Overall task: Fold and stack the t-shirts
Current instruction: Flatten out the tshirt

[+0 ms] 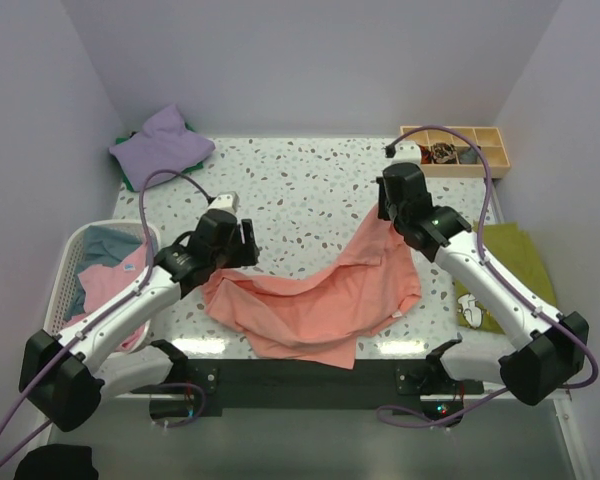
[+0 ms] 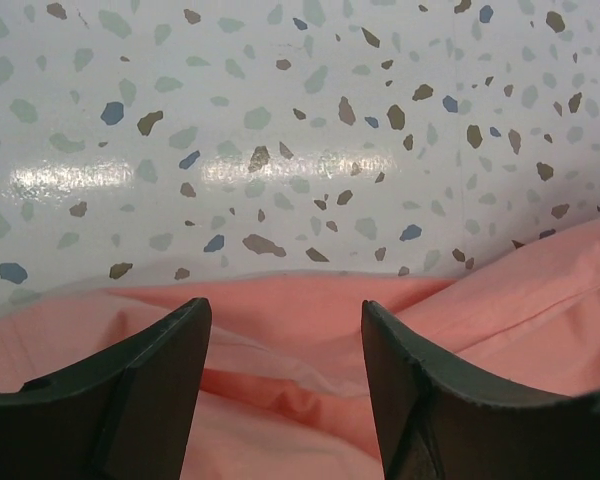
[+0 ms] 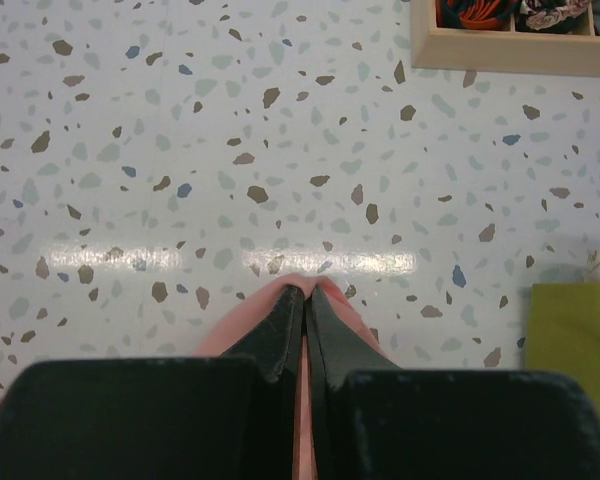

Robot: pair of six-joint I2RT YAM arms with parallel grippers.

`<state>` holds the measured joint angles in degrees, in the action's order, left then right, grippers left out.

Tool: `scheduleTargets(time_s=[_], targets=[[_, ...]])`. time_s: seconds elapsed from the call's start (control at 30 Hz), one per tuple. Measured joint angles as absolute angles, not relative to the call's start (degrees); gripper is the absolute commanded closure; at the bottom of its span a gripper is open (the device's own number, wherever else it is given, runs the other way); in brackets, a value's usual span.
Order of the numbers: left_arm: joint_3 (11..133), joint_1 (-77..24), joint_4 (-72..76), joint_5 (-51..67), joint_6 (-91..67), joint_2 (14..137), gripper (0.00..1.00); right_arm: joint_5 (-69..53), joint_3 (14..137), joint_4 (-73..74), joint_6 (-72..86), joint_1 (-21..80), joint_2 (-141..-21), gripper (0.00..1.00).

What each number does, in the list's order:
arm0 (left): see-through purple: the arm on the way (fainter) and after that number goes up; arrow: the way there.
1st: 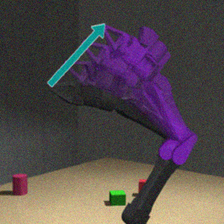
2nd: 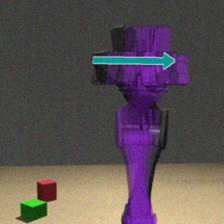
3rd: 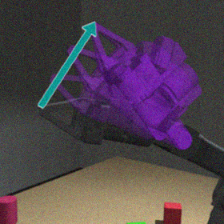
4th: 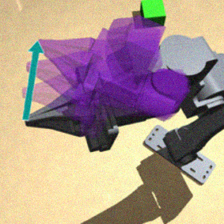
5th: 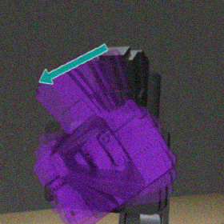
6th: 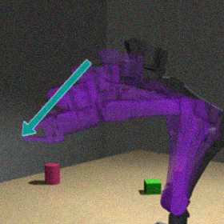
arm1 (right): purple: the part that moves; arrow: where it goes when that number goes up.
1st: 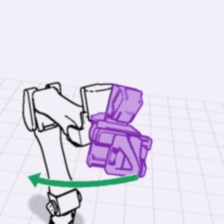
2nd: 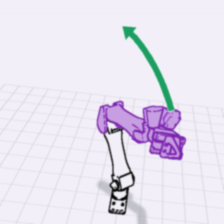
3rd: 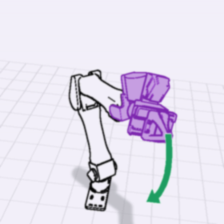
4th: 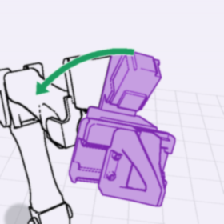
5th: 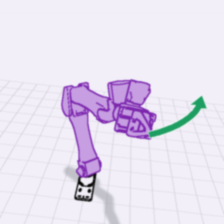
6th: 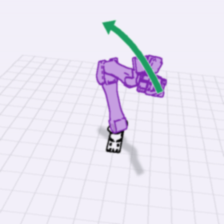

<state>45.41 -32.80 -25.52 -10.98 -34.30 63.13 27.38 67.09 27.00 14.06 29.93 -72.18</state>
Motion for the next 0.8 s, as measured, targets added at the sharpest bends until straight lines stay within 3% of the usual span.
scheduleTargets(time_s=[0.7, 0.8], targets=[[41.32, -34.65, -33.23, -9.78, -35.44, 66.48, 0.34, 25.96, 65.10, 27.38, 14.52, 29.91, -71.81, 1.00], [40.97, -34.65, -32.34, -9.93, -35.77, 67.37, 0.39, 25.96, 65.10, 27.35, 14.52, 29.91, -71.81, 1.00]])
